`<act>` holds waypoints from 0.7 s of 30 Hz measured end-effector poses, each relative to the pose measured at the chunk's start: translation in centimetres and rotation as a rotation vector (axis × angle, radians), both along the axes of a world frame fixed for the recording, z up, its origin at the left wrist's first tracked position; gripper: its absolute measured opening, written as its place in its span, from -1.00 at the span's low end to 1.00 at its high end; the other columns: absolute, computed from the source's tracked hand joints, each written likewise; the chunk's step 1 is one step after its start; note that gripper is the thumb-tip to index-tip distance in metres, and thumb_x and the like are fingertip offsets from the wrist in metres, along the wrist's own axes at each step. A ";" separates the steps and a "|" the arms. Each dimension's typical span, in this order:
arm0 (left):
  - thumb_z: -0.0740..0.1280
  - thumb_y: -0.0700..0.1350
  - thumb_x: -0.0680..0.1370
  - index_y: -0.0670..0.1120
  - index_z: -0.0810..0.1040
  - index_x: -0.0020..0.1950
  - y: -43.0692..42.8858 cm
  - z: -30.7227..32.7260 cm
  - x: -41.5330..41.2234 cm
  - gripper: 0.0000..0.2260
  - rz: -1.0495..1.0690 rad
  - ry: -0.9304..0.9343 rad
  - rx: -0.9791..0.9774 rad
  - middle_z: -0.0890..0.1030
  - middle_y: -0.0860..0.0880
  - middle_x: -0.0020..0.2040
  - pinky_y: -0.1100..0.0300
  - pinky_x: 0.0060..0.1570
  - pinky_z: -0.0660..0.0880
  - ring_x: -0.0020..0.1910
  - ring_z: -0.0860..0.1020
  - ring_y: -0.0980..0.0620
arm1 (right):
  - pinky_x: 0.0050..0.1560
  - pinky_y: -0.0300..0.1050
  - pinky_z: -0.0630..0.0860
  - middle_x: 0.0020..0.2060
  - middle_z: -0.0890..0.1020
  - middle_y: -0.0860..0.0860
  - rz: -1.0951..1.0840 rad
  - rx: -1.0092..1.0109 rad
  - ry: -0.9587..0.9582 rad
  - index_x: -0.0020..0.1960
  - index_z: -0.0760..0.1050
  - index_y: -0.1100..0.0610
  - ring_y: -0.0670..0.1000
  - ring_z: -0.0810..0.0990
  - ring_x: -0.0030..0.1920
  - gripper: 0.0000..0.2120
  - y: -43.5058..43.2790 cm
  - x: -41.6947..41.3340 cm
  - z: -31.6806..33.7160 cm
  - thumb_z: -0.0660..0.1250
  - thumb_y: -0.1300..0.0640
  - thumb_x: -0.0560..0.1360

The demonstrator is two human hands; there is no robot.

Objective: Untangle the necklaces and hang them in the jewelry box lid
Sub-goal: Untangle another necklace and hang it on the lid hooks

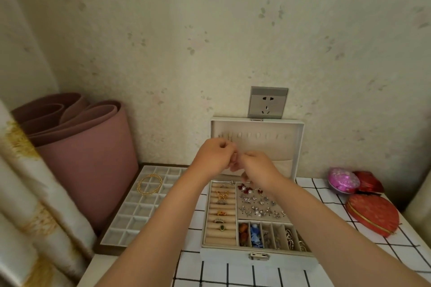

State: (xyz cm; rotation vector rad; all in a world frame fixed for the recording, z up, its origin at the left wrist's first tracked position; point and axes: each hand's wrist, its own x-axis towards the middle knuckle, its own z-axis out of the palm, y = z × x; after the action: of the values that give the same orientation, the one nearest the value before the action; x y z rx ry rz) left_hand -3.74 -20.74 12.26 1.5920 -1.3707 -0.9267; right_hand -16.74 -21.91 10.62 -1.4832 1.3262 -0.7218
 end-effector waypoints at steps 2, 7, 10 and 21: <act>0.26 -0.13 0.59 -0.10 0.69 -0.11 0.6 0.3 0.2 -0.79 -0.054 -0.075 -0.016 0.69 -0.06 -0.14 0.08 -0.01 0.57 -0.12 0.63 0.00 | -0.37 -0.19 0.37 -0.05 0.73 0.02 0.081 0.067 -0.072 0.07 0.61 0.09 -0.03 0.55 -0.32 -0.79 0.6 0.2 0.0 0.24 0.09 0.55; 0.26 -0.12 0.59 -0.06 0.69 0.04 1.9 -0.2 0.9 -0.80 -0.126 -0.131 -0.014 0.69 0.02 0.00 0.14 0.08 0.54 0.01 0.62 0.04 | -0.26 -0.25 0.46 -0.25 0.68 0.01 0.163 0.012 0.013 0.08 0.62 0.11 -0.08 0.59 -0.29 -0.81 1.6 0.2 0.1 0.26 0.08 0.61; 0.25 -0.14 0.61 -0.02 0.60 0.19 2.1 -1.6 0.8 -0.79 -0.008 -0.178 -0.059 0.60 0.08 0.08 0.17 0.13 0.48 0.08 0.55 0.08 | -0.18 -0.12 0.48 -0.27 0.66 0.00 0.182 -0.066 0.175 0.08 0.64 0.13 0.07 0.56 -0.25 -0.74 1.5 -0.2 0.7 0.20 0.07 0.64; 0.33 -0.11 0.58 0.00 0.62 0.13 3.2 -3.3 -0.9 -0.85 -0.184 0.234 0.080 0.71 0.06 -0.02 0.30 -0.30 0.43 -0.35 0.55 0.15 | 0.01 -0.05 0.55 -0.25 0.61 -0.15 0.135 -0.337 0.422 -0.21 0.61 -0.02 -0.02 0.64 -0.16 -0.68 -1.1 -1.1 4.4 0.19 0.16 0.63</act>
State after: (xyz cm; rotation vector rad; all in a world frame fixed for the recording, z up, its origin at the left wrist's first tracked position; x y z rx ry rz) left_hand -4.60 -17.52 8.97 1.3813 -1.3429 -1.2504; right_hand -17.79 -22.97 15.00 -2.0612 1.4423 -0.5826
